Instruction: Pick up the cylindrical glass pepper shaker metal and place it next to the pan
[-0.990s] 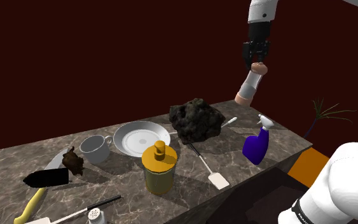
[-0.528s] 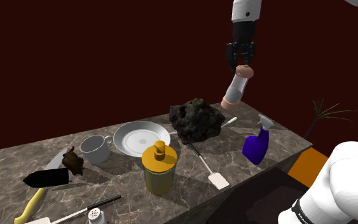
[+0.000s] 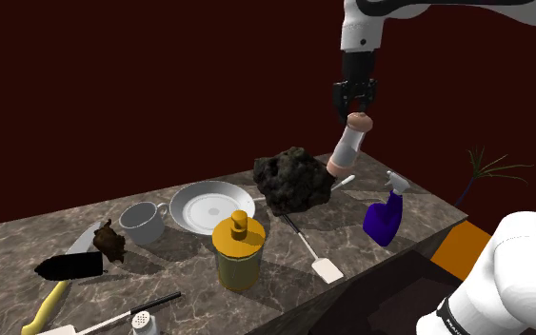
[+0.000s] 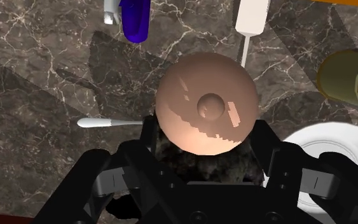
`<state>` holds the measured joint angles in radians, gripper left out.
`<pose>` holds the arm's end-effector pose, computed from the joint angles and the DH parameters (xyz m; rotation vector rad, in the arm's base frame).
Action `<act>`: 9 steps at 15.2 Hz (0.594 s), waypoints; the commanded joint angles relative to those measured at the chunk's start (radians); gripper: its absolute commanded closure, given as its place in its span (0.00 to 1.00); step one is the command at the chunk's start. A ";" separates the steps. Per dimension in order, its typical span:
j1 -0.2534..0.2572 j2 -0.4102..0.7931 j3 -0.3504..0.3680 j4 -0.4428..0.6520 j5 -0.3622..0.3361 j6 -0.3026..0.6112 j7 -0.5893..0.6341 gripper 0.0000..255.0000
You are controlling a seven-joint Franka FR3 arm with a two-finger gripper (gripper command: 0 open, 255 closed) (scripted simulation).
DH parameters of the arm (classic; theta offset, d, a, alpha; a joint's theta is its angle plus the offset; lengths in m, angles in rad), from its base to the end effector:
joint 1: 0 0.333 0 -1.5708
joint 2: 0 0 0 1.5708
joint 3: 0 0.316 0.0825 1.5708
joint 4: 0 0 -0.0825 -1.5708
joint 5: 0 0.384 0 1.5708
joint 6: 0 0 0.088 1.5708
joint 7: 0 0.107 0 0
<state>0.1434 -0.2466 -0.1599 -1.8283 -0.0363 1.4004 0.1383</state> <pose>0.4557 -0.0207 0.6151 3.1105 -0.2326 -0.2879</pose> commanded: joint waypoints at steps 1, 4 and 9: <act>0.000 -0.008 0.000 -0.036 -0.001 0.029 0.001 1.00; -0.001 -0.016 0.000 -0.084 -0.002 0.069 0.002 1.00; -0.002 -0.023 -0.001 -0.159 -0.004 0.137 0.003 1.00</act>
<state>0.1417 -0.2654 -0.1612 -1.9673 -0.0395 1.5209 0.1410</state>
